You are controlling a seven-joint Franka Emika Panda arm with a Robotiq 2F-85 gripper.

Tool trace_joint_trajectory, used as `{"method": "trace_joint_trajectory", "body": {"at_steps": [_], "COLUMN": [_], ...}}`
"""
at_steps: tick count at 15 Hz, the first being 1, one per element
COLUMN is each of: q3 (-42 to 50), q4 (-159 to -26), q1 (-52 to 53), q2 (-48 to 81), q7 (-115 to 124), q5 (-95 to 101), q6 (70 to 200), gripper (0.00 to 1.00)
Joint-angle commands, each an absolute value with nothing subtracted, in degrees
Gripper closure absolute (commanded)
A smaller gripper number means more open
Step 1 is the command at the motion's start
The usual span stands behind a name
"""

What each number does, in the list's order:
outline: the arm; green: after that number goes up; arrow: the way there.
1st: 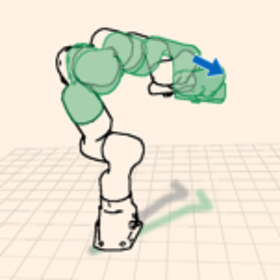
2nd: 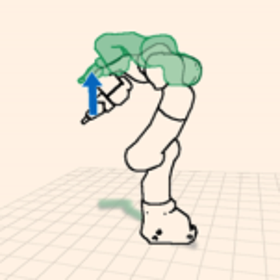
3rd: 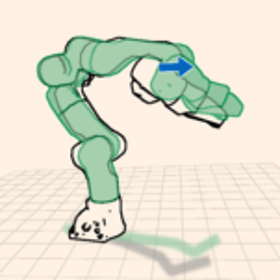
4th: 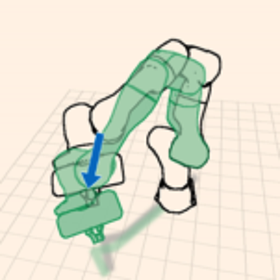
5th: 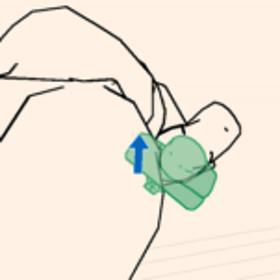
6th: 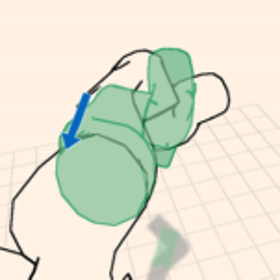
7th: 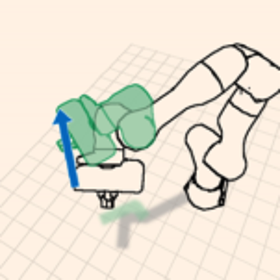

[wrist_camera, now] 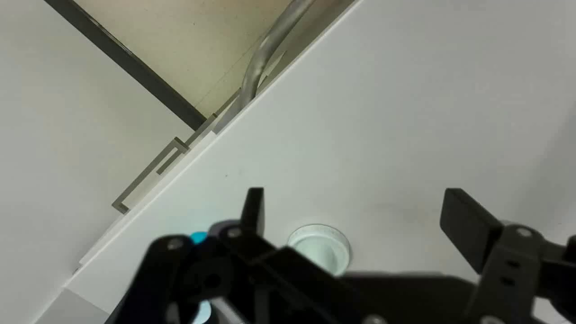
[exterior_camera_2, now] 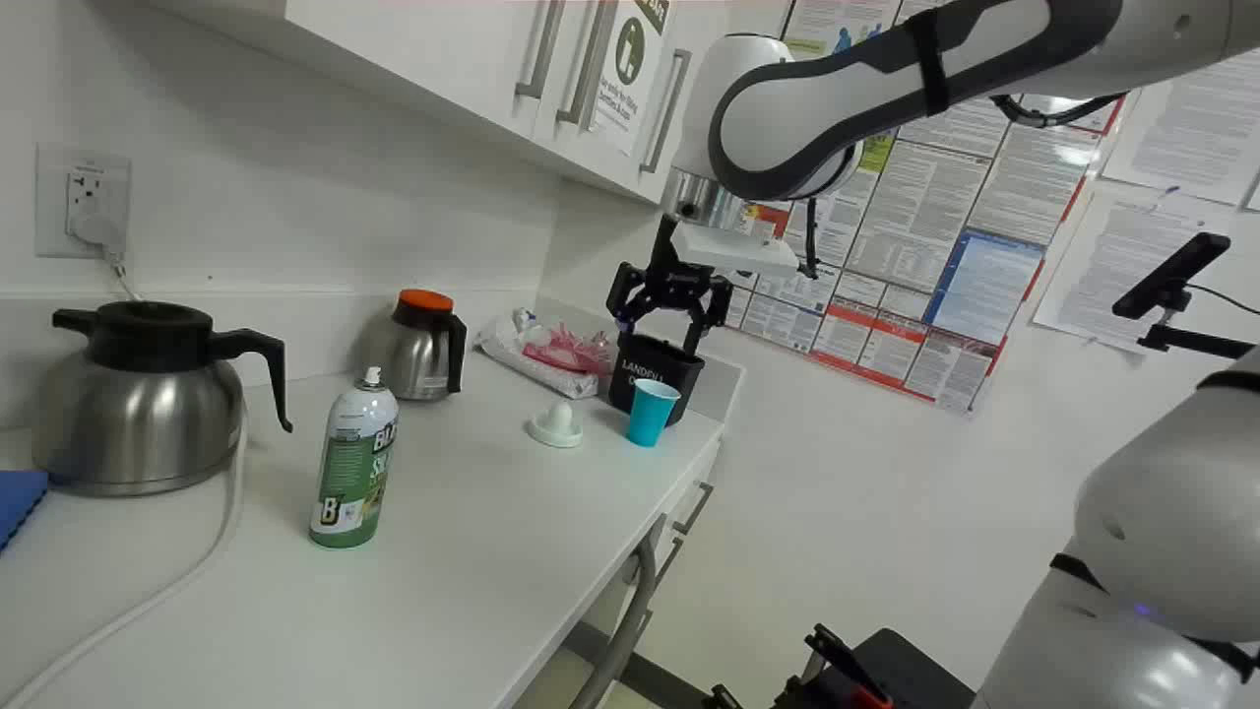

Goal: Open the middle cupboard door

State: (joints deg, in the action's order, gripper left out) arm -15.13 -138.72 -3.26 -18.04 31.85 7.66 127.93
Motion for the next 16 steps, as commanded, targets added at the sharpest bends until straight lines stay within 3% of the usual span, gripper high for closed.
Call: {"method": "trace_joint_trajectory", "body": {"at_steps": [1, 5, 16], "q3": [-13.71, -13.64, -7.55], "q4": [-138.61, -138.55, -131.83], "q1": [-1.78, -1.82, 3.34], "q2": [-17.92, -17.78, -16.73], "q7": [32.22, 32.3, 12.13], "q5": [8.21, 8.59, 2.27], "q6": [127.73, 128.64, 158.29], "gripper": [0.0, 0.0, 0.0]}}
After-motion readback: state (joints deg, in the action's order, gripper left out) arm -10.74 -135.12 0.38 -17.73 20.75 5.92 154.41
